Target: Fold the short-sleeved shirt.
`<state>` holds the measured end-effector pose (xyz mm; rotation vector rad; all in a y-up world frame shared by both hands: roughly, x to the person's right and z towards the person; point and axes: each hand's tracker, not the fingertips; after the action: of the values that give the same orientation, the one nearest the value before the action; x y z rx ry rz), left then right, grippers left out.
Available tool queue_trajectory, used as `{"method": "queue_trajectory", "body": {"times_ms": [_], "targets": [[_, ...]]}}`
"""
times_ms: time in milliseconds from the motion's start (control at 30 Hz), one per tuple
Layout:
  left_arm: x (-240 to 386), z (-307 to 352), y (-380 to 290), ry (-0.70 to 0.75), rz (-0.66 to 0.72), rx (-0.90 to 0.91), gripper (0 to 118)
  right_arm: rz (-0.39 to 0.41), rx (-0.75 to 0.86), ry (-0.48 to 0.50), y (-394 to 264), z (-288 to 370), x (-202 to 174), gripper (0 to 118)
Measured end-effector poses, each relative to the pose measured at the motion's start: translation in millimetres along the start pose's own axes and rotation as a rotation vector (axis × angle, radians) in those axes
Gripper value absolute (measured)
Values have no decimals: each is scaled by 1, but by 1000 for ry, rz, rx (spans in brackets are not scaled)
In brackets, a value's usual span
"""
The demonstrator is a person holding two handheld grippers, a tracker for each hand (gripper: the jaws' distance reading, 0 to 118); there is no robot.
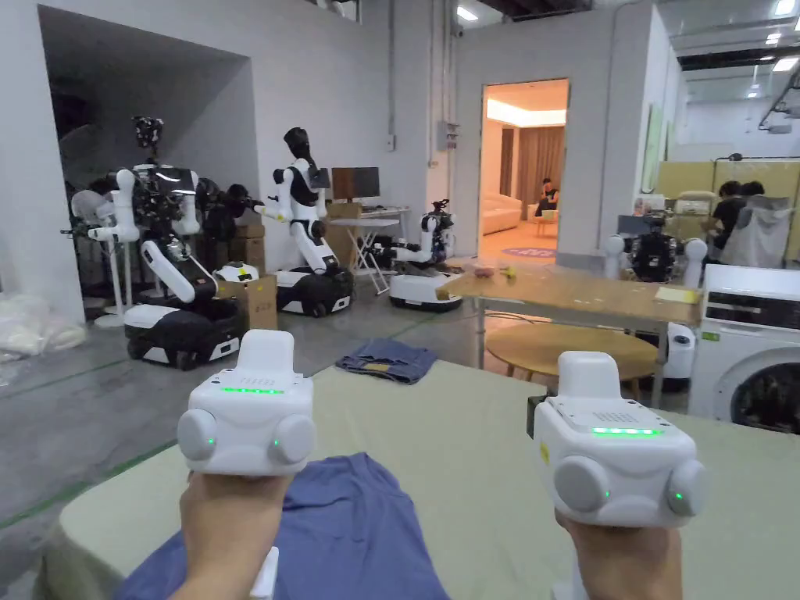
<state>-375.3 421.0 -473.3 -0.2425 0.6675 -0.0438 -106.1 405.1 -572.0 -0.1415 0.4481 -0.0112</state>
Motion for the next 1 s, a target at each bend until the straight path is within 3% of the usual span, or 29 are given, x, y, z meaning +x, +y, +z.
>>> {"method": "queue_trajectory", "body": {"times_ms": [133, 233, 333, 467, 567, 633, 933, 1000], "targets": [[-1, -37, -20, -51, -42, -155, 0, -3, -54, 62, -21, -21, -24, 0], [19, -88, -44, -176, -65, -447, 0, 37, -78, 74, -36, -36, -28, 0], [38, -142, -82, -296, 38, -733, 0, 73, -109, 92, -51, -54, -26, 0], [76, -190, -124, -317, -26, -763, 1, 128, -135, 101, -71, -81, -20, 0], [98, -220, -134, -377, 37, -748, 112, 143, -160, 105, -85, -102, -14, 0], [113, -238, -136, -410, 78, -675, 116, 151, -179, 104, -95, -113, -8, 0], [180, -300, -208, -350, -90, -890, 114, 149, -253, 61, -129, -143, 25, 0], [171, -292, -204, -399, -89, -792, 114, 139, -262, 50, -130, -140, 35, 0]]}}
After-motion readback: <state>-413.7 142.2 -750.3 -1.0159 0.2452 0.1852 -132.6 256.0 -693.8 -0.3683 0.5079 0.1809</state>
